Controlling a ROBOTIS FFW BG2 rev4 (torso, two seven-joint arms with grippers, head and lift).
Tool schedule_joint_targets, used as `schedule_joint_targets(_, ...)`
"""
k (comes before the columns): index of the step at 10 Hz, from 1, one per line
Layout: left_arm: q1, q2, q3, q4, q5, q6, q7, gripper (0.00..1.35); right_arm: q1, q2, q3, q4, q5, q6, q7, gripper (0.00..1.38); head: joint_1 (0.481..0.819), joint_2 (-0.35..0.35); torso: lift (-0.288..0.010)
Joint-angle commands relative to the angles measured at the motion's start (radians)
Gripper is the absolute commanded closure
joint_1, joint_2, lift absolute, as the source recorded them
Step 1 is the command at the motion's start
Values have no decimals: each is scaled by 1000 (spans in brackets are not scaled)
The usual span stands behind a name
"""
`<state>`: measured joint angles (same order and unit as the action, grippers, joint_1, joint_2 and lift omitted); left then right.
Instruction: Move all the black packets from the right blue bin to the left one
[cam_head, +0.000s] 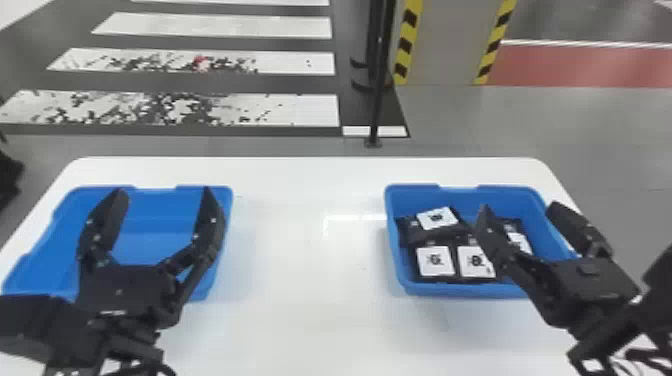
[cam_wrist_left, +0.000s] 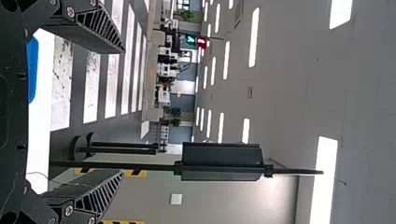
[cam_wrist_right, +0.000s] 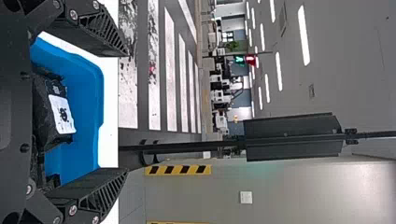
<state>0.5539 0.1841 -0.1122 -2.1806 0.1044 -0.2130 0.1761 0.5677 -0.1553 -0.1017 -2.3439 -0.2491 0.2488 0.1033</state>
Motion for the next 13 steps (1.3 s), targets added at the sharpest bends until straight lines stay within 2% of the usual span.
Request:
schedule_joint_targets(1,1,0,1,0,1,2,-1,145,-6,-1,0,-1,8,1,7,159,695,-36,-168)
schedule_joint_targets(7,1,0,3,0,1,4,-10,147,-8,-1,-2,-11,6,46,10,160,695,-32,-168)
schedule_joint_targets(8,1,0,3,0,1,7,-10,145,-13,-3,-4,-23,6,97,10,160,695,-32,-168)
schedule_joint_targets(9,1,2,3,0,1,12,-12,145,-33,-6,-6,-40,8,200,10,160,695,-32,-168)
schedule_joint_targets(11,1,2,3,0,1,22,-14,145,-97,-26,-4,-75,10,480,13,160,695,-28,-168)
schedule_joint_targets(13,1,2,7,0,1,22,-17,144,-160,-30,2,-65,40,610,30,160,695,-24,-168)
